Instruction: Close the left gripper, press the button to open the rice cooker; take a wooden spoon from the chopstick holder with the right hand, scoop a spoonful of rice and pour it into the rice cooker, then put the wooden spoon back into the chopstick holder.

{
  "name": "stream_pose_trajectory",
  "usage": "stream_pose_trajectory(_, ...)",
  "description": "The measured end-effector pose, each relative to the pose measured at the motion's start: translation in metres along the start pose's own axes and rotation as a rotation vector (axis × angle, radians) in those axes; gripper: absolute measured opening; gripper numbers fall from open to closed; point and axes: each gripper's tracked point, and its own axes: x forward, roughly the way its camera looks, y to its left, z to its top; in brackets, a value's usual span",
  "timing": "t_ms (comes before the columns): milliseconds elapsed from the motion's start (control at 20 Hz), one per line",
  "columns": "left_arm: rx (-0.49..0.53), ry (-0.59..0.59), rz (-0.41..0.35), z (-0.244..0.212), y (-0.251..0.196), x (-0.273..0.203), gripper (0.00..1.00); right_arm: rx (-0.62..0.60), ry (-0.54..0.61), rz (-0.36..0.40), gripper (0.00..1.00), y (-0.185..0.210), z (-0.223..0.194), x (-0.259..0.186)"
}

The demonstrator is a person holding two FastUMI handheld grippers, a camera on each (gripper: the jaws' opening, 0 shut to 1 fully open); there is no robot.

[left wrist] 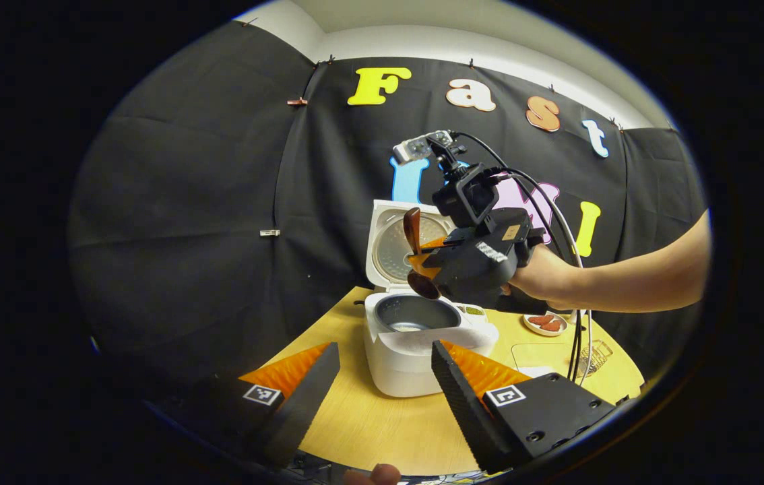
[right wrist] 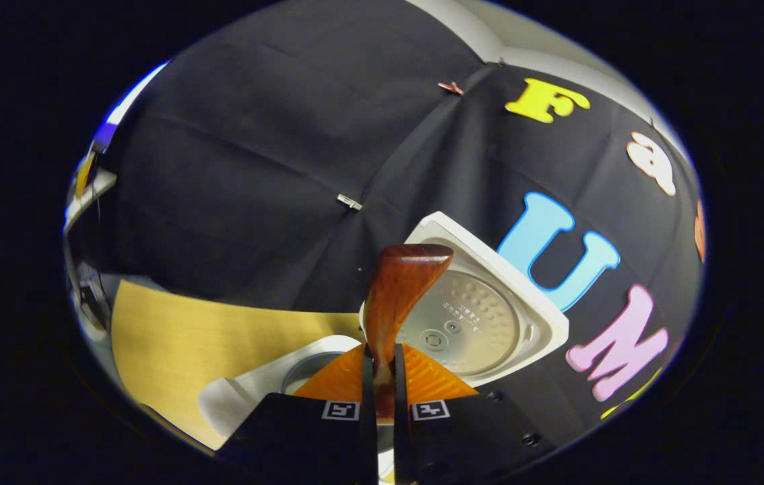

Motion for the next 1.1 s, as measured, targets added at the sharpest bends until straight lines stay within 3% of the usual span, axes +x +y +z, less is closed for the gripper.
stream_pose_trajectory(250,-0.001,-0.002,-0.009,0.002,-0.006,-0.002,0.95,0.461,0.017,-0.039,0.13,-0.031,-0.007,-0.005)
stream_pose_trajectory(500,0.002,-0.009,-0.010,0.004,-0.010,-0.004,0.95,0.791,-0.063,-0.036,0.13,-0.057,0.006,-0.036)
stream_pose_trajectory(800,0.016,-0.015,-0.022,0.011,-0.021,-0.003,0.95,0.904,-0.154,-0.075,0.13,-0.103,0.003,-0.102)
stream_pose_trajectory(1100,0.039,-0.024,-0.044,0.018,-0.042,0.000,0.95,0.923,-0.209,-0.169,0.13,-0.165,-0.023,-0.185)
